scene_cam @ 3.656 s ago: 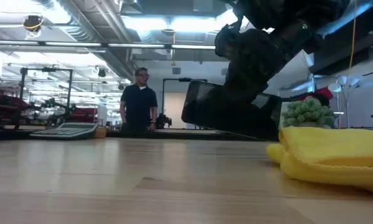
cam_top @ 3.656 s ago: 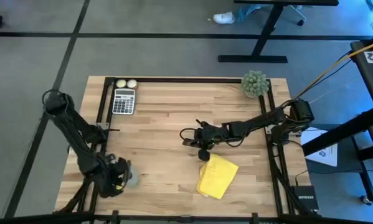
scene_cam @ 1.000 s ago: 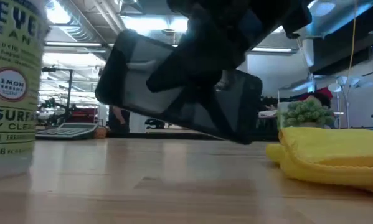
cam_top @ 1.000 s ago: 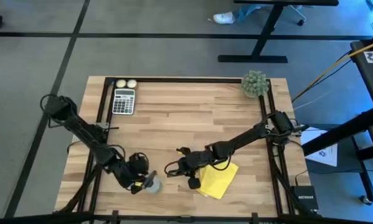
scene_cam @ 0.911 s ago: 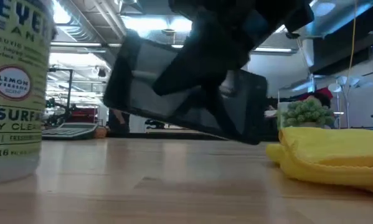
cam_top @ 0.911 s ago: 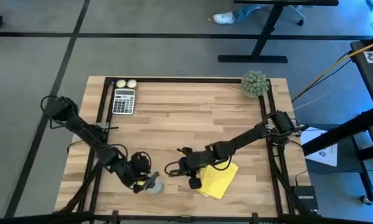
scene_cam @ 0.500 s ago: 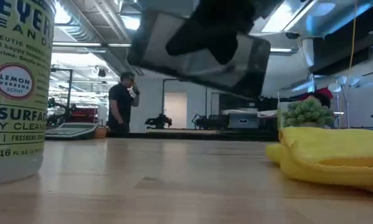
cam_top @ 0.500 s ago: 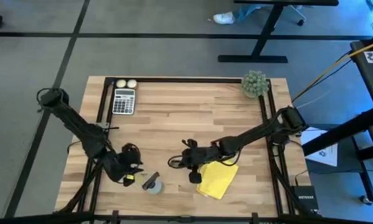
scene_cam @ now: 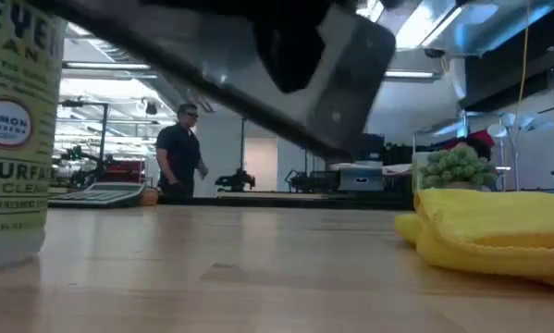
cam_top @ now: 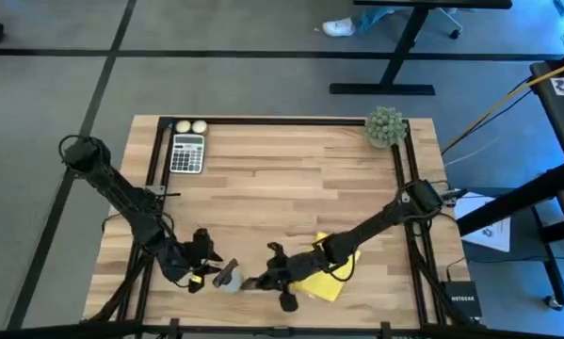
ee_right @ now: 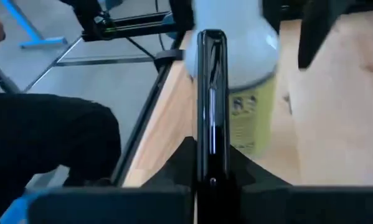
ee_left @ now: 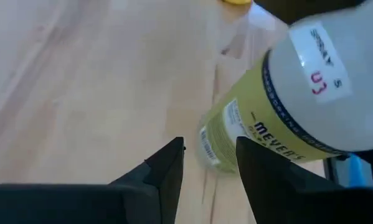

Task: Apply microfiber cloth
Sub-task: Spray the front of the black cellphone with green spray bottle

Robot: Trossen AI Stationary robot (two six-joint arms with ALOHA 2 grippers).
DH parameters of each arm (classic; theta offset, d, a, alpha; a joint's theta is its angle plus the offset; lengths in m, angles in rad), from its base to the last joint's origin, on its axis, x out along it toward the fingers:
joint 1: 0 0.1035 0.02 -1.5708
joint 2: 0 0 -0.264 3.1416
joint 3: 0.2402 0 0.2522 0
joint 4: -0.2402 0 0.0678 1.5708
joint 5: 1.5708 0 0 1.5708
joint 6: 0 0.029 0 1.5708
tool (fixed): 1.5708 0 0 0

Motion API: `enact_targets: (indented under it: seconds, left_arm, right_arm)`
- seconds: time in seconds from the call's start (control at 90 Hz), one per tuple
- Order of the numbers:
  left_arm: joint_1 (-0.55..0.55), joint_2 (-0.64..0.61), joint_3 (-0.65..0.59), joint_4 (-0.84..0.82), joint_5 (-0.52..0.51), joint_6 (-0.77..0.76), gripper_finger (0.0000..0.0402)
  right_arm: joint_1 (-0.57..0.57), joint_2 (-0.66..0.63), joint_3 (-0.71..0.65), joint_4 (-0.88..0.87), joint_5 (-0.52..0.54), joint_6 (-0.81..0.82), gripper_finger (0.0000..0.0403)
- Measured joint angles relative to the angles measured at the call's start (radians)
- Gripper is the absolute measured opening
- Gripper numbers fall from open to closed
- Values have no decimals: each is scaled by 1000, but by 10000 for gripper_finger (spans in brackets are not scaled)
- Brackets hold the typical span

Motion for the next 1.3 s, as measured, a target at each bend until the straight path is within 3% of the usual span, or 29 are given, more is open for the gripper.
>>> enact_targets:
  seconds: [0.278,0.5,0.678,0.833,0.978,1.067,1.156,1.3]
  left_arm:
    - [1,58,0,52,-62,-1,131]
    - [1,59,0,37,-72,-25,131]
    - [12,59,0,17,-99,-40,131]
    - [35,59,0,17,-111,-39,131]
    - [49,59,0,23,-113,-19,131]
    - [48,59,0,24,-109,-22,131]
    - [34,59,0,33,-96,-42,131]
    - [-9,59,4,26,-87,-72,131]
  right_arm:
    - [-43,-6,12,-143,61,8,8]
    - [-31,-87,11,-324,-56,42,8]
    - [27,-59,15,-84,-111,13,8]
    - [27,49,14,93,-54,8,8]
    - [27,130,118,126,-38,5,8]
    - [27,165,174,-2,-51,-10,8]
    - [26,163,209,-141,15,-19,8]
    - [9,140,221,-231,53,-22,8]
